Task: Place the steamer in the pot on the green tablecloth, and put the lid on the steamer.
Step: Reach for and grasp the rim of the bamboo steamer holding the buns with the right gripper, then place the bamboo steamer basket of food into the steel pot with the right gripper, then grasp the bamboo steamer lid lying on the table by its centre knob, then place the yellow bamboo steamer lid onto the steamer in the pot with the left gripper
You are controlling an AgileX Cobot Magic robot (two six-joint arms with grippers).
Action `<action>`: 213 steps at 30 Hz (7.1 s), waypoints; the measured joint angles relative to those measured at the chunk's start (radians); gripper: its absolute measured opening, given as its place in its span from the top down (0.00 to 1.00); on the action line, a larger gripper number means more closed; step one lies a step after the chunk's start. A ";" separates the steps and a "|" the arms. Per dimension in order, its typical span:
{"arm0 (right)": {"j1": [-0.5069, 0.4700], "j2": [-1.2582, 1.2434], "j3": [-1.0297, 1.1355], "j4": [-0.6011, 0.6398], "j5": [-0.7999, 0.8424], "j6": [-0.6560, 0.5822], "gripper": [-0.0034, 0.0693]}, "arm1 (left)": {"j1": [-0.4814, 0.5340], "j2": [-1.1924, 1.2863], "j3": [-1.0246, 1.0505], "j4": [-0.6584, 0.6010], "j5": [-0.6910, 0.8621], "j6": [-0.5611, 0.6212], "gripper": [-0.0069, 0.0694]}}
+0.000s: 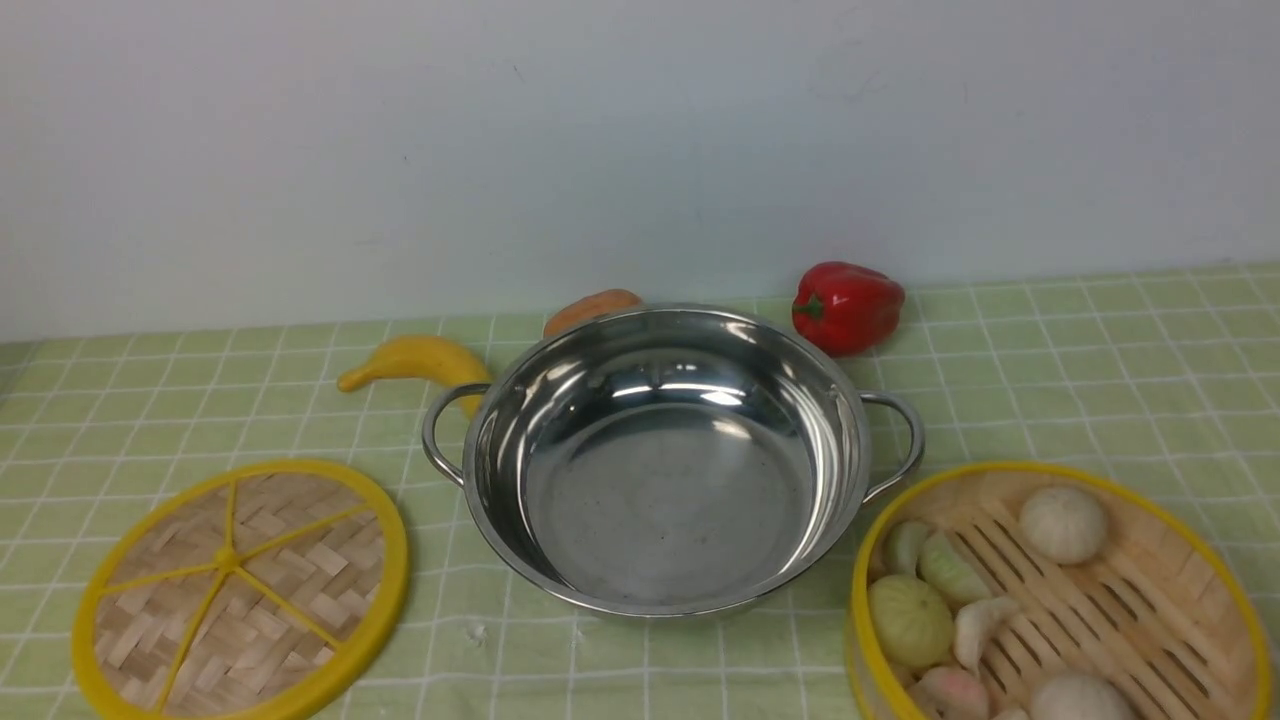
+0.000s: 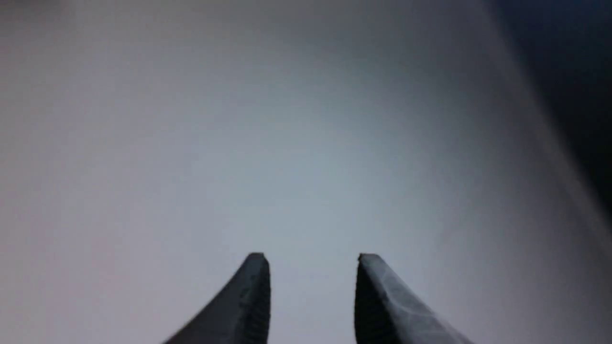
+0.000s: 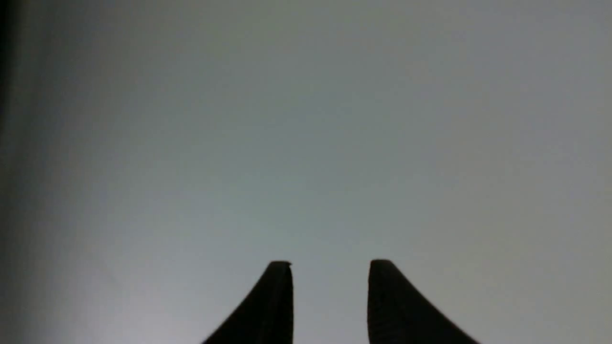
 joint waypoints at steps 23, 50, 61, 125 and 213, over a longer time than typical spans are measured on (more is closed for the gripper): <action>0.000 1.032 -0.878 -0.345 1.724 -0.754 0.62 | 0.000 0.839 -0.560 0.039 1.523 0.762 0.59; 0.000 1.481 -0.617 -0.421 1.403 -0.627 0.62 | 0.000 1.105 -0.564 0.057 1.689 0.871 0.59; 0.000 1.504 -0.618 -0.602 1.457 -0.507 0.88 | 0.000 1.105 -0.564 0.057 1.689 0.923 0.59; 0.424 2.319 -1.984 -0.415 1.920 -0.584 0.87 | 0.000 1.105 -0.564 0.058 1.673 0.941 0.59; 0.424 0.519 -1.011 -0.536 1.918 -0.392 0.37 | -0.690 1.885 -1.587 0.563 1.912 0.534 0.76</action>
